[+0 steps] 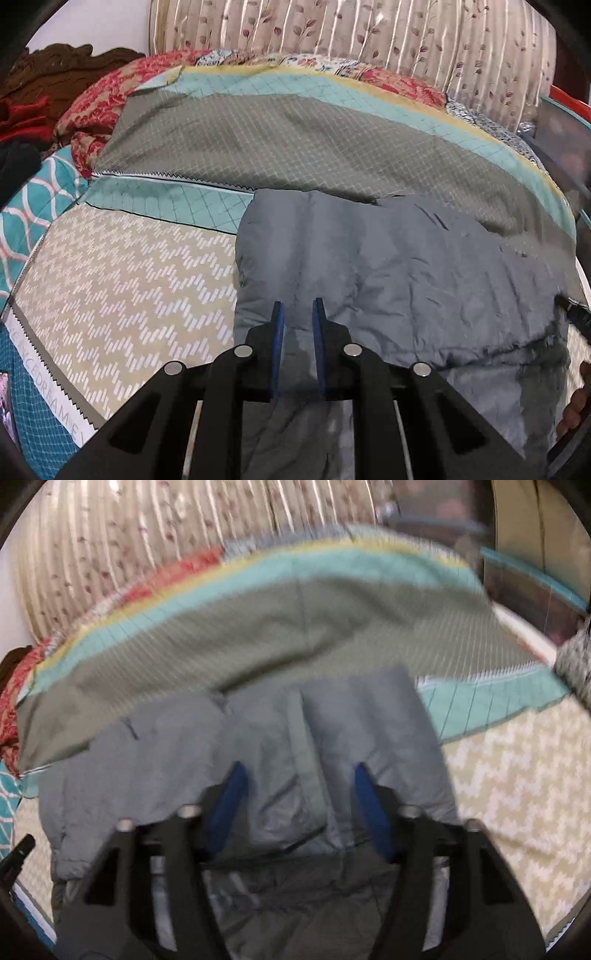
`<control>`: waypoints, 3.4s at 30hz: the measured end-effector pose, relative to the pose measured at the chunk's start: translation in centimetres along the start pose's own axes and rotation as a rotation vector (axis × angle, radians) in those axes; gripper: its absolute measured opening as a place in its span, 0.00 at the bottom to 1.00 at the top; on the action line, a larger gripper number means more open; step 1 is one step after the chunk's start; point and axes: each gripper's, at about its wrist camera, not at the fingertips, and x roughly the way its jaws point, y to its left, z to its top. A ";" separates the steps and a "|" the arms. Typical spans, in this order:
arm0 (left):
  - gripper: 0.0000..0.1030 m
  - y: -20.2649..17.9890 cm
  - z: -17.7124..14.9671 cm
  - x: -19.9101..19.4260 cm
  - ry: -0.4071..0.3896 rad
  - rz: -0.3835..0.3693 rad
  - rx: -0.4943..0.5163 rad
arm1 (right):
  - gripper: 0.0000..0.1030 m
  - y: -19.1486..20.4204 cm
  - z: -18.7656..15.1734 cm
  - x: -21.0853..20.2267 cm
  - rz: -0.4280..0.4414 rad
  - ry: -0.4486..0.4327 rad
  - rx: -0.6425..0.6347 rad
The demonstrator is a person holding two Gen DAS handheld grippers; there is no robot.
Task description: Fold large clothes
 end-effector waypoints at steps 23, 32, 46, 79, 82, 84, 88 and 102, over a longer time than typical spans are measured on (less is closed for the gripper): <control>0.00 -3.1 -0.6 7.3 0.175 0.152 0.169 | 0.52 -8.3 -1.7 -2.9 0.075 0.016 0.060; 0.21 2.0 -7.5 -3.2 0.198 0.066 0.136 | 0.52 -12.5 -9.9 -9.7 0.127 0.152 -0.006; 0.39 9.1 -20.8 -11.8 0.324 0.071 0.074 | 0.52 -15.0 -22.5 -17.3 0.256 0.292 -0.033; 0.48 8.6 -27.8 -17.3 0.343 0.172 0.099 | 0.52 -14.4 -28.1 -29.9 0.224 0.095 -0.195; 0.48 8.7 -28.0 -17.2 0.346 0.171 0.100 | 0.52 -13.1 -28.1 -30.8 0.222 0.084 -0.250; 0.48 8.6 -28.1 -17.2 0.348 0.171 0.102 | 0.52 -11.9 -28.5 -30.8 0.251 0.093 -0.288; 0.48 8.6 -28.1 -17.0 0.349 0.173 0.105 | 0.52 -9.2 -30.3 -30.4 0.288 0.136 -0.380; 0.48 8.7 -28.1 -16.8 0.350 0.171 0.112 | 0.52 -5.5 -32.9 -25.1 0.679 0.473 -0.102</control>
